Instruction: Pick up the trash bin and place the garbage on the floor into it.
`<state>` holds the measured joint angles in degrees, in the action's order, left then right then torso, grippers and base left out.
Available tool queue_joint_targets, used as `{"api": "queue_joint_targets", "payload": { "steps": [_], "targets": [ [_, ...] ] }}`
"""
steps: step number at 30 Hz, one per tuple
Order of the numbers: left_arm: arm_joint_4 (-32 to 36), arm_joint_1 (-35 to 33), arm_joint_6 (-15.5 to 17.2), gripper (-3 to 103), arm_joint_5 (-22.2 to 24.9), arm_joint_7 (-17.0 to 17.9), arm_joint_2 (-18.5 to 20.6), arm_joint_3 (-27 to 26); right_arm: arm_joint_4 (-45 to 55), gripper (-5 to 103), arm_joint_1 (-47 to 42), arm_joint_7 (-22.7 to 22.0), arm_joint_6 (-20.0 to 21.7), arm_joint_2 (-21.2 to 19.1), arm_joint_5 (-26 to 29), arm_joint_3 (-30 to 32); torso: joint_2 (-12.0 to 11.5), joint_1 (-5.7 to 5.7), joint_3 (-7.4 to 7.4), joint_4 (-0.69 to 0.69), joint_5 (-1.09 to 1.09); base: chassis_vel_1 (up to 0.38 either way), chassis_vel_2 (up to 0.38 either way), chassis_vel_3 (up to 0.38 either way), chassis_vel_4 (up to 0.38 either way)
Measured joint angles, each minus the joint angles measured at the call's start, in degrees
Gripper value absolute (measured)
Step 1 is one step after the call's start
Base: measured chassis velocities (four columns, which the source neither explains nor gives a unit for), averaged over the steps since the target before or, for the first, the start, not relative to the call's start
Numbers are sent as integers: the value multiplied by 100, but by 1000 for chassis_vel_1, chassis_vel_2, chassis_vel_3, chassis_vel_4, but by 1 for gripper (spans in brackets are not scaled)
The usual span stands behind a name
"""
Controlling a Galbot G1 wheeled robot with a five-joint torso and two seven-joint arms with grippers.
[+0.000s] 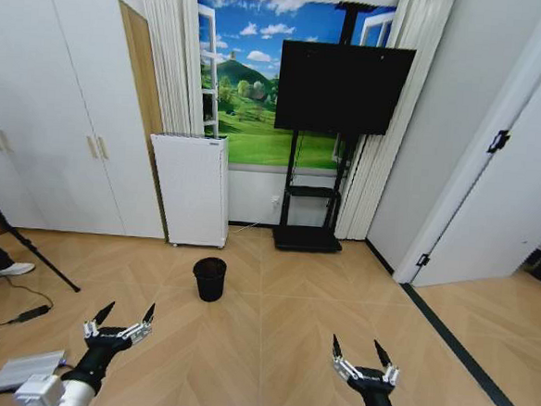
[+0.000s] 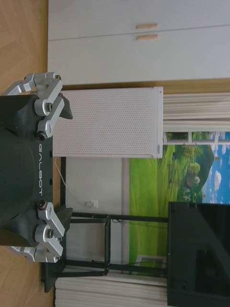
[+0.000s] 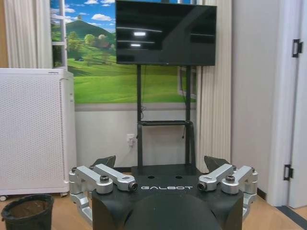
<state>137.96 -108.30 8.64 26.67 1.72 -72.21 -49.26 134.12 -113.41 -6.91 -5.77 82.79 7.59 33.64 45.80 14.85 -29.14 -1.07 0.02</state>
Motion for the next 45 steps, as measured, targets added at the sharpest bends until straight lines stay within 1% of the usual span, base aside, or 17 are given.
{"api": "queue_joint_targets", "payload": {
  "steps": [3, 6, 13, 14, 45],
  "targets": [
    [0, 2, 0, 100, 0, -2, 0, 1, 0, 100, -1, 0, 0, 0, 0, 1, -1, 0, -1, -3, 0, -23, -37, -61, 51],
    [0, 2, 0, 100, 0, -2, 0, 0, 0, 100, 4, 0, 0, 0, 0, 1, -5, 7, -5, 3, 0, -78, 15, 60, -34],
    [0, 2, 0, 100, 0, -2, 0, 0, 0, 100, 4, 0, 0, 0, 0, 0, -5, 8, -5, 2, -1, -30, 50, 57, -26],
    [0, 2, 0, 100, 0, -2, 0, 0, 0, 100, 3, 0, 0, 0, 0, 0, -5, 7, -4, 2, -3, 0, 0, 0, 0],
    [0, 1, 0, 100, 0, 0, 0, 0, 0, 100, 2, 0, 0, 0, 0, 0, -4, 4, -2, 2, -2, 0, 0, 0, 0]
  ]
}}
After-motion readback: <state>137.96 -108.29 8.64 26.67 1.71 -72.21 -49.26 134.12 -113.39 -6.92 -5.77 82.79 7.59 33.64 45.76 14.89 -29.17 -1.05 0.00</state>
